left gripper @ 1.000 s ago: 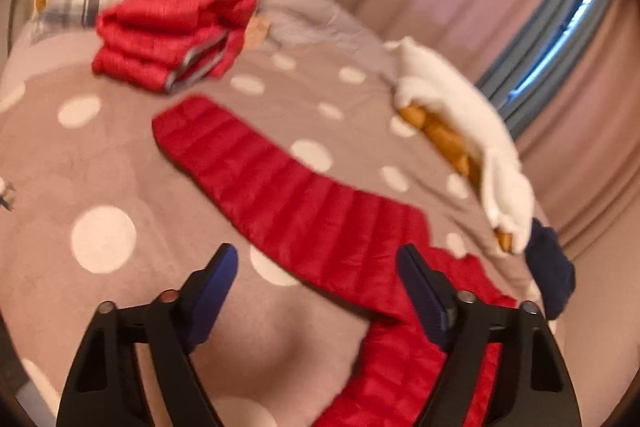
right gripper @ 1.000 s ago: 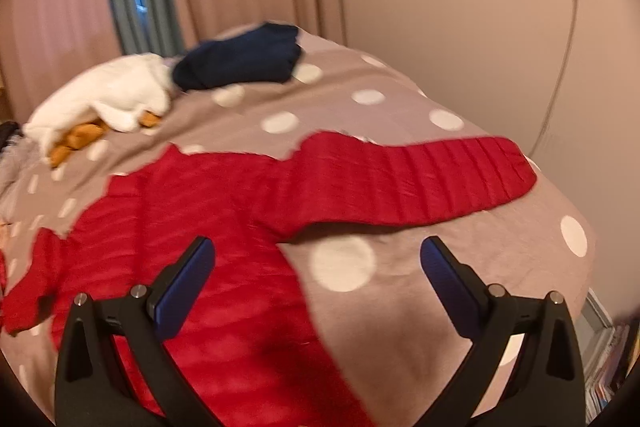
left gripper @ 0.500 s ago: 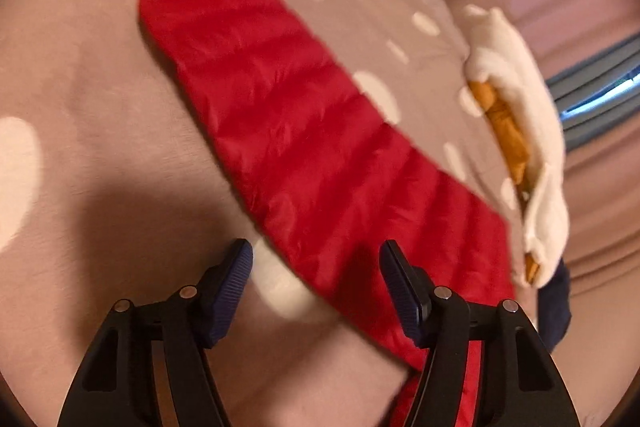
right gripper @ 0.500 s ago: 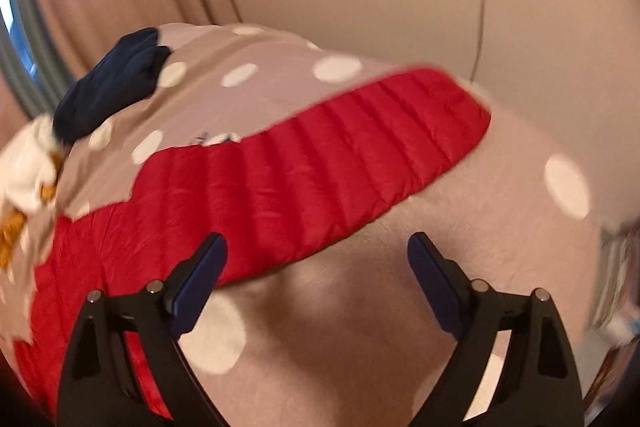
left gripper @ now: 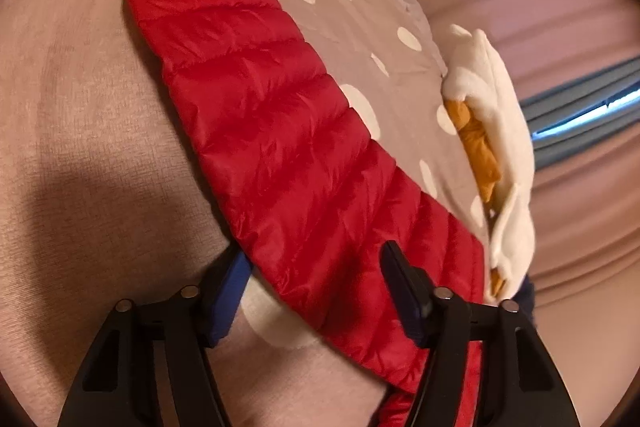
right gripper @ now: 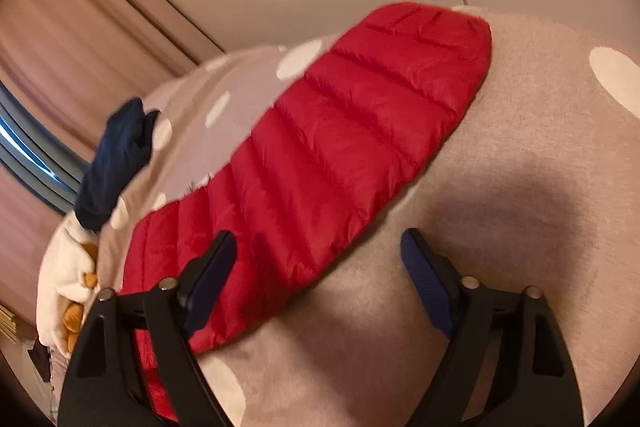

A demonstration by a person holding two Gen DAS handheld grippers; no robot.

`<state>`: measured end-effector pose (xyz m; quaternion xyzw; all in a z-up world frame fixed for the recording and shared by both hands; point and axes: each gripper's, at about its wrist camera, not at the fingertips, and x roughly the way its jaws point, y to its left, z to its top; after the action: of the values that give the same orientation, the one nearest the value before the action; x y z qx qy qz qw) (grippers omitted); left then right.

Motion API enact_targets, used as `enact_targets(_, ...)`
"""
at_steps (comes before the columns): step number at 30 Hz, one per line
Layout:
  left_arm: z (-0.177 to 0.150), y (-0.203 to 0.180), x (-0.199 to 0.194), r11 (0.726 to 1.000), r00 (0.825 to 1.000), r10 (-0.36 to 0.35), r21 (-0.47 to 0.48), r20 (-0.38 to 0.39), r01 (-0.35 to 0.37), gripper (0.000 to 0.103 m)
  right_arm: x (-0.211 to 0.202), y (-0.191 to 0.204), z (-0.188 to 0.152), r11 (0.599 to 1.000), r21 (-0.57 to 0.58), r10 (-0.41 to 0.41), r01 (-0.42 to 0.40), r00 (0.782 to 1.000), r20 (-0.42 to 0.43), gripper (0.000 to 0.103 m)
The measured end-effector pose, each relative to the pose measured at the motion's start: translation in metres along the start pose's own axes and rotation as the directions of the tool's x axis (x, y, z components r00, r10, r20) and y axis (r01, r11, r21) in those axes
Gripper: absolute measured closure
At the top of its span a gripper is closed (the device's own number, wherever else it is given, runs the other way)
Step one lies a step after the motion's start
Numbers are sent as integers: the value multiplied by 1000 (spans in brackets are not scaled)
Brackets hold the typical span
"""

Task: Fold large clothes
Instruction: 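Grasp the jacket side and sleeve with the right gripper, fold it over the body, then lay the folded side flat on the jacket body and open the right gripper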

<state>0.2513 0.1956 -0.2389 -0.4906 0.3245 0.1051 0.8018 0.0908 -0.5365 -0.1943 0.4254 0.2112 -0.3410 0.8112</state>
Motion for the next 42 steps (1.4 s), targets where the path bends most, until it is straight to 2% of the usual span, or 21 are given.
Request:
enact_targets(1,-2,-2,2,999,1000,28,14,14,-28,56,1,-1,-2,1000,-3,-4,4,1000,12,43)
enact_targets(2,-4,-4,3,997,997,65,29,34,-66,65,4,-4,-1,1000,-4,-13,14,1000,17,50)
enact_targets(3,-5,-5,5,995,994,93,43,51,-95,68,6,-5,-1,1000,-6,-21,21,1000,23,65)
enact_targets(4,-6,-7,7,993,992,107,51,60,-110,72,8,-9,-1,1000,6,-15,14,1000,28,74)
enact_targets(5,-5,-8,7,990,990,122,66,64,-126,76,10,-13,0,1000,25,4,-5,1000,29,77)
enact_targets(7,-5,-12,8,982,986,155,95,69,-161,81,16,-20,3,997,63,47,-49,999,27,88)
enact_targets(9,-7,-17,7,969,979,188,149,85,-199,83,15,-27,5,995,78,59,-61,998,21,93)
enact_targets(14,-12,-29,6,931,955,261,224,143,-288,84,10,-2,7,999,-42,-30,32,999,29,95)
enact_targets(18,-16,-43,-2,877,917,325,290,233,-384,84,-11,33,6,986,-166,7,6,997,78,96)
enact_targets(20,-14,-44,-9,880,915,315,284,252,-382,84,-22,54,1,976,-217,52,-32,995,87,96)
enact_targets(23,-10,-41,-16,899,921,292,254,260,-356,84,-41,92,-17,949,-302,125,-95,989,82,96)
enact_targets(26,-8,-40,-17,884,903,323,252,283,-395,84,-58,138,-49,902,-397,207,-173,977,45,96)
enact_targets(28,-9,-38,-16,885,904,328,245,274,-395,84,-65,165,-71,868,-455,235,-198,972,27,96)
enact_targets(30,-8,-34,-13,891,909,332,233,251,-390,84,-72,189,-91,835,-507,256,-212,967,18,96)
enact_targets(34,-8,-29,-5,881,905,360,235,226,-410,84,-73,225,-125,790,-563,275,-242,961,-27,96)
enact_targets(38,-7,-17,-3,908,919,344,182,196,-378,84,-73,248,-152,765,-564,304,-312,946,-111,96)
enact_targets(42,-7,-17,-5,912,922,336,180,192,-369,84,-71,273,-190,711,-606,320,-356,932,-172,96)
